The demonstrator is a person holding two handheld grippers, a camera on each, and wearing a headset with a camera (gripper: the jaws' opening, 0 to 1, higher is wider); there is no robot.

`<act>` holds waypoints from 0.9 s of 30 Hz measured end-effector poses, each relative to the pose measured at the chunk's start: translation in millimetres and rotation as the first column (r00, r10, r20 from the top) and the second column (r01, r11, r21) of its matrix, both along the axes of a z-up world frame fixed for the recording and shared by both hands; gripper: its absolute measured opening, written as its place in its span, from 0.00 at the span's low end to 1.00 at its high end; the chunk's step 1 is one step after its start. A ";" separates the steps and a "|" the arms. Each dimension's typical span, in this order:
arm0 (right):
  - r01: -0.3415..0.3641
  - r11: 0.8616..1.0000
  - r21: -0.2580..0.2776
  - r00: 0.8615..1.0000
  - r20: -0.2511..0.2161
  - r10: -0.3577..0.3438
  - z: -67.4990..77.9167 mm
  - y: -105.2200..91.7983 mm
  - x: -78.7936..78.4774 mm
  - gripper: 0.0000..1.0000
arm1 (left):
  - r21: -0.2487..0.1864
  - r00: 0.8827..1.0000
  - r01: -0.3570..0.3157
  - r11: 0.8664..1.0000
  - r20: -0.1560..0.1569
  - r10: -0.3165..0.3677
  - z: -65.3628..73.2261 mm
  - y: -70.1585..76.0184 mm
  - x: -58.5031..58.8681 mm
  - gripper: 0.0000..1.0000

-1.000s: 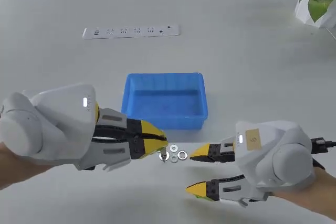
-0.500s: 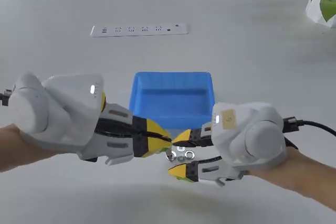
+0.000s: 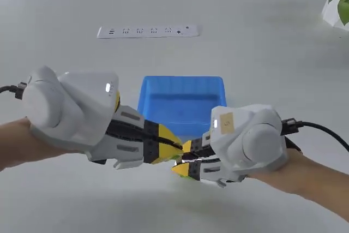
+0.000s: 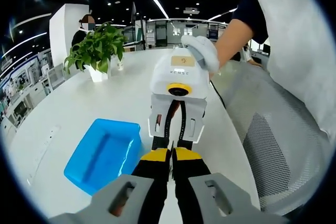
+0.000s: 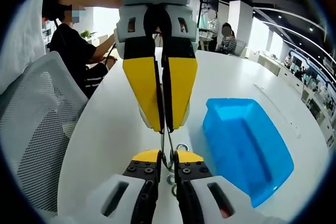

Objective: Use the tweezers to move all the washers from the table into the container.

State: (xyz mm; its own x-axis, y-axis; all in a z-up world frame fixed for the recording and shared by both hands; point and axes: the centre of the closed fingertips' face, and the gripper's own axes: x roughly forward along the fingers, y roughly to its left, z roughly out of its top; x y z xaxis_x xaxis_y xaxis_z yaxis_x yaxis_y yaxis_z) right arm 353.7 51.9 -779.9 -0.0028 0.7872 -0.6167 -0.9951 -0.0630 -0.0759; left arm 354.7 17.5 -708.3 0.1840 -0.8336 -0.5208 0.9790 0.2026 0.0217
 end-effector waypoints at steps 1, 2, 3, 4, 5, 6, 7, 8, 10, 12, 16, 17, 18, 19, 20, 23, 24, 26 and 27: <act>-0.011 1.000 -0.006 1.000 0.017 0.011 -0.4 -0.1 0.5 0.10 | 0.000 1.000 -0.001 1.000 0.002 0.001 0.0 -0.6 0.2 0.05; -0.024 1.000 -0.011 0.999 0.040 0.024 -0.4 -0.4 0.4 0.10 | 0.004 1.000 -0.003 1.000 0.001 0.003 0.0 -1.4 0.4 0.05; -0.036 0.999 -0.013 0.997 0.070 0.037 -0.3 -0.1 1.0 0.10 | 0.015 1.000 -0.002 1.000 0.001 0.002 0.1 -2.1 0.0 0.05; -0.026 1.000 -0.009 0.998 0.057 0.027 -0.7 -0.6 -0.5 0.09 | 0.039 1.000 0.012 0.999 0.015 -0.012 -0.7 -1.9 -1.1 0.05; -0.019 1.000 -0.006 0.998 0.052 0.019 -0.6 -0.5 0.4 0.09 | 0.043 1.000 0.006 0.999 0.013 -0.007 -0.4 -3.1 -1.0 0.05; -0.008 1.000 0.002 0.999 0.046 0.008 -0.6 -0.9 1.7 0.09 | 0.051 1.000 -0.010 0.999 0.020 0.009 0.0 -4.3 0.3 0.05; -0.006 1.000 0.004 0.999 0.044 0.006 -0.6 -0.9 2.1 0.09 | 0.051 1.000 -0.014 0.999 0.021 0.013 0.1 -4.5 0.6 0.06; -0.005 1.000 0.009 0.999 0.039 0.005 -0.6 -0.9 1.6 0.09 | 0.040 1.000 -0.030 0.999 -0.008 0.030 -0.2 -4.6 -0.8 0.06; -0.004 1.000 0.006 0.999 0.051 0.003 -0.6 -0.9 1.0 0.09 | 0.004 0.990 -0.099 0.995 -0.098 0.099 0.2 -4.2 -0.1 0.08; 0.003 1.000 0.007 0.999 0.048 -0.003 -0.6 -1.1 0.9 0.09 | 0.008 0.991 -0.095 0.995 -0.092 0.095 0.2 -1.7 0.0 0.19; 0.025 1.000 0.009 0.999 0.045 -0.025 -0.5 -1.8 3.6 0.09 | 0.007 0.992 -0.103 0.995 -0.074 0.104 4.0 2.2 -0.9 0.21; 0.031 0.999 0.012 0.999 0.039 -0.031 0.6 -1.7 4.0 0.09 | 0.013 0.992 -0.113 0.994 -0.064 0.113 3.9 4.1 0.8 0.23; 0.034 0.999 0.018 0.999 0.035 -0.034 1.8 -1.4 4.0 0.09 | 0.013 0.990 -0.125 0.992 -0.064 0.125 3.7 7.3 2.2 0.24; 0.036 0.999 0.020 0.999 0.037 -0.037 3.4 -1.1 4.4 0.09 | 0.006 0.989 -0.134 0.991 -0.070 0.134 4.4 9.0 2.6 0.26; 0.038 0.999 0.021 0.999 0.039 -0.038 4.3 -0.7 4.6 0.09 | 0.001 0.987 -0.141 0.990 -0.075 0.140 5.2 10.4 2.6 0.27; 0.040 0.999 0.027 0.998 0.040 -0.041 8.0 0.0 4.0 0.09 | -0.023 0.978 -0.190 0.981 -0.087 0.188 9.3 15.0 5.0 0.31; 0.041 0.999 0.029 0.998 0.039 -0.042 9.7 0.4 3.2 0.09 | -0.015 0.978 -0.194 0.981 -0.077 0.192 8.6 17.9 4.4 0.33; 0.038 0.999 0.032 0.998 0.045 -0.039 13.2 0.5 1.8 0.09 | -0.013 0.973 -0.220 0.975 -0.075 0.218 6.9 23.7 4.3 0.36; 0.038 0.999 0.033 0.998 0.046 -0.039 14.8 0.4 1.2 0.09 | -0.015 0.969 -0.236 0.972 -0.079 0.234 6.3 26.3 4.6 0.36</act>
